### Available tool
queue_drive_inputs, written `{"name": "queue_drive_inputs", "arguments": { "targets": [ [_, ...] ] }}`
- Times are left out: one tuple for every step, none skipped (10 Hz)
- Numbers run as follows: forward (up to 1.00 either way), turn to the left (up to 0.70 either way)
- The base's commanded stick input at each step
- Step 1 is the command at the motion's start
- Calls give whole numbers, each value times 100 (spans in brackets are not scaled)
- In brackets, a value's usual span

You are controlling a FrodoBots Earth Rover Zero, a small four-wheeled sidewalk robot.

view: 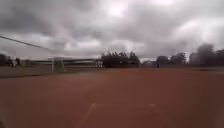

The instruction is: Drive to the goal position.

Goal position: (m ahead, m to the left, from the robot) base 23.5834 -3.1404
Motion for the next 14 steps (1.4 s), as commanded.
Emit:
{"name": "queue_drive_inputs", "arguments": {
  "targets": [
    [70, 0],
    [70, 0],
    [70, 0],
    [70, 0],
    [70, 0],
    [70, 0],
    [70, 0],
    [70, 0],
    [70, 0],
    [70, 0],
    [70, 0],
    [70, 0],
    [70, 0],
    [70, 0]
  ]
}}
